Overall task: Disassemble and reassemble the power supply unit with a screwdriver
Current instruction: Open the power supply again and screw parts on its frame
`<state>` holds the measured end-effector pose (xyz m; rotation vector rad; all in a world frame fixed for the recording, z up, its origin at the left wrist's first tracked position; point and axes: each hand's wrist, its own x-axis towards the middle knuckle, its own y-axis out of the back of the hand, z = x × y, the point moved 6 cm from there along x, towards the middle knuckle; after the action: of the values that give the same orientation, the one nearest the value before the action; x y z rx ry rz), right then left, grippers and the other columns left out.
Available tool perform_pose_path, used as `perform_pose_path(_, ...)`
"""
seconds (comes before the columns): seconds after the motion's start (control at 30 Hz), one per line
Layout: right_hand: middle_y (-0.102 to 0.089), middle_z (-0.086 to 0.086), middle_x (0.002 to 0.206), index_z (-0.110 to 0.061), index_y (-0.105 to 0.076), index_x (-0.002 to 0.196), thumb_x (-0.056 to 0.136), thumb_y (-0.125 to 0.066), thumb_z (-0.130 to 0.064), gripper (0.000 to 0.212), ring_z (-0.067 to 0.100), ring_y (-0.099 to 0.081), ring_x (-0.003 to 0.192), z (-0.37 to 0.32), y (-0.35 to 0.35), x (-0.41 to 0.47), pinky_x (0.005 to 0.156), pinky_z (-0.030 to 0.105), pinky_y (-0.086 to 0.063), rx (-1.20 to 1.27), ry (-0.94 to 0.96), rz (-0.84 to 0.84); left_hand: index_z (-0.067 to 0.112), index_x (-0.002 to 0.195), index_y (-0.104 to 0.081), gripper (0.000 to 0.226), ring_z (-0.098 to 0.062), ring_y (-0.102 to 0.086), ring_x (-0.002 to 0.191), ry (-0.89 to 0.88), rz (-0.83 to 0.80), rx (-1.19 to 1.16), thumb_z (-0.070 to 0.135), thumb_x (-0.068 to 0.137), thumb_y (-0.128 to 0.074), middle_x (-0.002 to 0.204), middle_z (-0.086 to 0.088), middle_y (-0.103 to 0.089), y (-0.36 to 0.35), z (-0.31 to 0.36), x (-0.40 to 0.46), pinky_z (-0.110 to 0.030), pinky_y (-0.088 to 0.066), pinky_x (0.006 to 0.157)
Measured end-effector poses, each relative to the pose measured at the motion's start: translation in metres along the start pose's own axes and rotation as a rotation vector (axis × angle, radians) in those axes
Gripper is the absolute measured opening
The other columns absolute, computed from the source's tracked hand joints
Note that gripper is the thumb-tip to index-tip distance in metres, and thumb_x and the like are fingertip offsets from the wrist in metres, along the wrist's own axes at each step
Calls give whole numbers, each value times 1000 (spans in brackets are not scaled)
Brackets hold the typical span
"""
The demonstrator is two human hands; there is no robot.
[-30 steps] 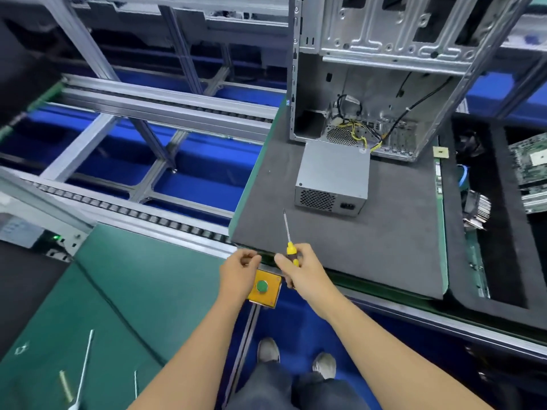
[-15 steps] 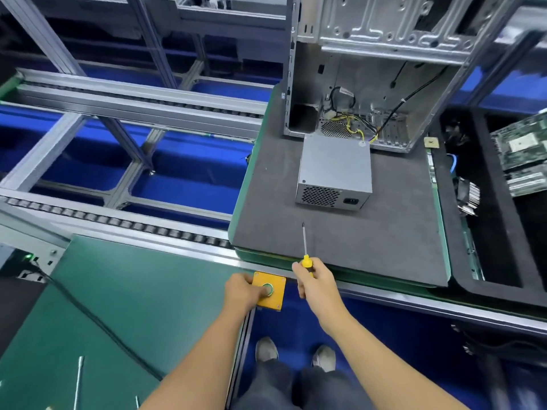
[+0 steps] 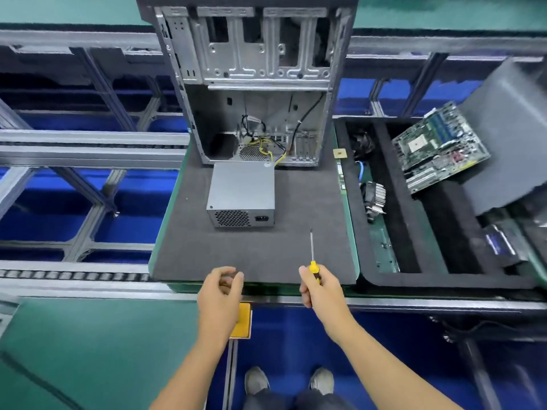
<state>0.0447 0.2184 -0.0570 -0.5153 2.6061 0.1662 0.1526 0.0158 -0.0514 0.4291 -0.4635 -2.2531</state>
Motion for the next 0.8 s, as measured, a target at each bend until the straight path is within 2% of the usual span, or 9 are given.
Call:
perform_pose_path(0.1, -62, 1, 68, -6, -58, 90, 100, -54, -32, 28, 13, -52, 54, -11, 18, 10, 51, 26, -45, 13, 9, 59, 29, 101, -65, 9, 2, -60, 78, -35, -133, -91, 25, 93, -67, 89, 6, -66, -31, 39, 15, -10, -46, 69)
perform_pose_path(0.27, -69, 8, 77, -10, -60, 104, 101, -53, -35, 26, 19, -61, 56, -38, 51, 21, 49, 29, -48, 97, -1, 66, 34, 101, -63, 7, -15, -68, 89, -28, -301, -88, 31, 95, -64, 97, 6, -68, -90, 83, 26, -34, -56, 83)
perform_pose_path(0.33, -69, 12, 80, -9, -60, 105, 100, -54, -34, 26, 21, -62, 57, -48, 64, 25, 52, 32, -51, 132, -9, 69, 32, 100, -63, 5, -16, -69, 87, -30, -341, -80, 29, 96, -63, 96, 4, -69, -110, 97, 27, -40, -57, 83)
perform_pose_path(0.43, -68, 16, 83, -9, -60, 103, 100, -55, -32, 24, 23, -63, 58, -64, 84, 30, 55, 35, -53, 142, 7, 88, 29, 100, -64, 4, -16, -71, 83, -34, -407, -83, 27, 97, -62, 95, 2, -70, -137, 116, 25, -36, -57, 78)
perform_pose_path(0.53, -68, 12, 80, -8, -59, 104, 101, -54, -32, 25, 21, -62, 57, -77, 98, 34, 52, 34, -51, 128, 25, 109, 25, 102, -66, 6, -14, -72, 79, -66, -455, -64, 26, 97, -62, 92, 3, -71, -157, 132, 23, -31, -55, 70)
perform_pose_path(0.67, -68, 9, 77, -5, -59, 108, 101, -54, -32, 28, 19, -61, 55, -89, 113, 34, 51, 32, -51, 104, 30, 111, 25, 100, -67, 7, -12, -72, 78, -64, -532, -45, 26, 97, -61, 96, 2, -72, -177, 147, 22, -35, -57, 73)
perform_pose_path(0.8, -68, 9, 79, -8, -60, 106, 101, -54, -32, 25, 20, -61, 59, -94, 124, 33, 52, 31, -51, 104, 39, 97, 21, 99, -67, 8, -11, -71, 75, -76, -567, -70, 25, 98, -61, 96, 0, -72, -188, 157, 24, -25, -55, 67)
